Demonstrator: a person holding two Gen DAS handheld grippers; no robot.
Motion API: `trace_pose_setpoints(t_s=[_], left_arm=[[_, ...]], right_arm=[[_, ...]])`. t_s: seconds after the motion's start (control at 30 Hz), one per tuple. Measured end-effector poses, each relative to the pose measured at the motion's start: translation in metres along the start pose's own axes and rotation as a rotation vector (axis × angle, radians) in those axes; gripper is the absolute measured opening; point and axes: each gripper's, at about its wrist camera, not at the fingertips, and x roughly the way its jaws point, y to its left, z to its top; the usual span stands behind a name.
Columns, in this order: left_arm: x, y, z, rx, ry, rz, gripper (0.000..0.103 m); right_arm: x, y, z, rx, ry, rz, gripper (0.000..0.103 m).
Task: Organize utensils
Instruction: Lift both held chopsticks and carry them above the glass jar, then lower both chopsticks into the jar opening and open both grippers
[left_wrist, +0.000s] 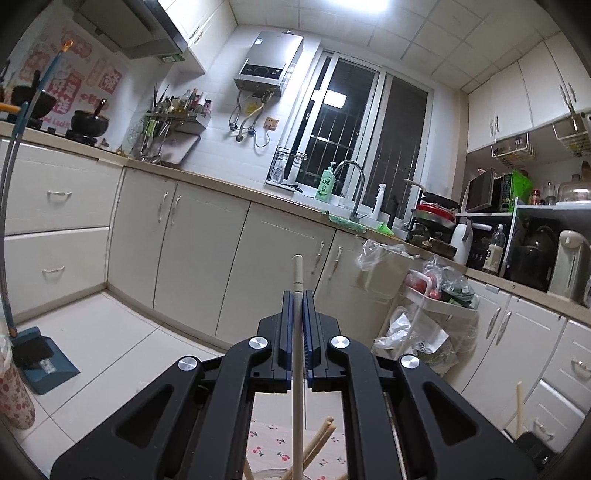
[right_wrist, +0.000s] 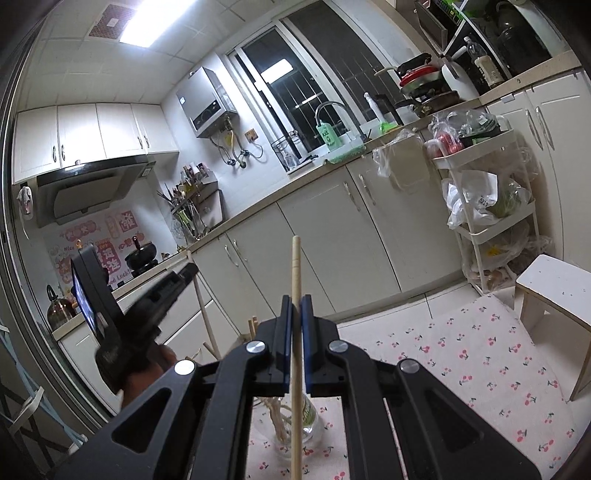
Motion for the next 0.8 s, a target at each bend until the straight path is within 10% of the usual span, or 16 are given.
trace_pose_setpoints(t_s=[0.8], left_arm=[[0.004, 0.006, -0.038, 0.076, 0.038, 0.038, 0.005]], right_arm=[[0.017, -0.001, -0.007, 0.025, 0.009, 0.006, 0.006]])
